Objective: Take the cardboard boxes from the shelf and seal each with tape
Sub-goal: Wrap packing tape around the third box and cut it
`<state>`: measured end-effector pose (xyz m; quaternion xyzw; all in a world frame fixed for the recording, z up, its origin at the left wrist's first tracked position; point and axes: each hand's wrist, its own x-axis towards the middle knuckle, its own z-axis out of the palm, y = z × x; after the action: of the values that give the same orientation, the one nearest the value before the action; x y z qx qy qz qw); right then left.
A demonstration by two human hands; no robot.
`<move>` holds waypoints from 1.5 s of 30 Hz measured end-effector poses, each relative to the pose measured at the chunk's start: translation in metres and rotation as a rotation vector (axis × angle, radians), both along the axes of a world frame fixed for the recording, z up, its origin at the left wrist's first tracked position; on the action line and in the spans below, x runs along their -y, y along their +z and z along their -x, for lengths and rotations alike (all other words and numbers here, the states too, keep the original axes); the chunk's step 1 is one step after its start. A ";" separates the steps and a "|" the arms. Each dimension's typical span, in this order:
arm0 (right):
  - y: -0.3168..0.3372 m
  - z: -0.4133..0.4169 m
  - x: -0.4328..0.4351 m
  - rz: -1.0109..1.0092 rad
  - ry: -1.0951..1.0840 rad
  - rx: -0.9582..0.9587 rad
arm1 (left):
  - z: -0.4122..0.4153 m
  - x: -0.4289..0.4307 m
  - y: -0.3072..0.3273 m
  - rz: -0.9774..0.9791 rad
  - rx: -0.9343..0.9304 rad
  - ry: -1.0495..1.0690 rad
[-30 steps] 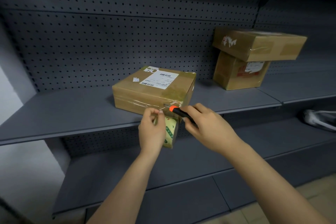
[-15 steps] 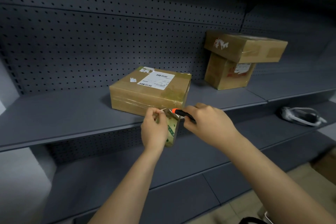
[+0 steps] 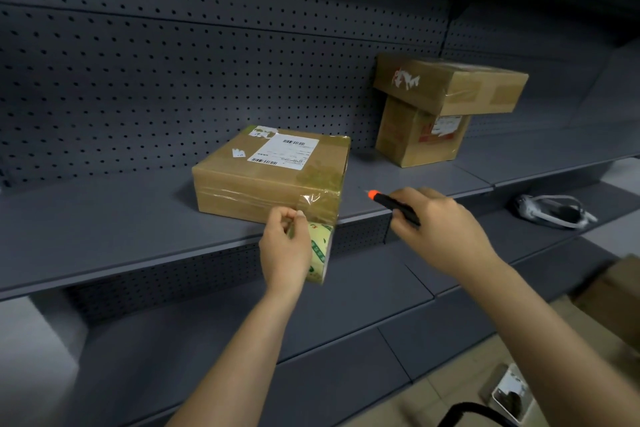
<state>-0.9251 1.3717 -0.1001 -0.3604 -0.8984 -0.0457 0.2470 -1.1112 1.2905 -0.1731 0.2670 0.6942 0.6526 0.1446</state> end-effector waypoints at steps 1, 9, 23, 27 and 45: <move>-0.004 0.004 -0.007 -0.011 -0.016 -0.008 | -0.001 0.000 0.001 -0.001 0.002 -0.003; -0.035 0.049 -0.075 0.075 -0.221 -0.006 | -0.009 -0.011 0.000 -0.016 0.035 -0.015; -0.059 0.108 -0.156 0.211 -0.244 0.089 | -0.013 -0.023 0.000 -0.054 0.078 0.041; -0.058 0.095 -0.147 0.194 -0.149 -0.097 | -0.015 -0.023 -0.002 -0.055 0.088 0.049; -0.039 0.094 -0.065 0.130 0.578 -0.397 | -0.015 -0.018 -0.003 -0.083 0.044 0.039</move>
<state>-1.0189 1.4370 -0.1389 -0.1080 -0.8987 0.1541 0.3962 -1.0967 1.3087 -0.1756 0.2447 0.6685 0.6891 0.1357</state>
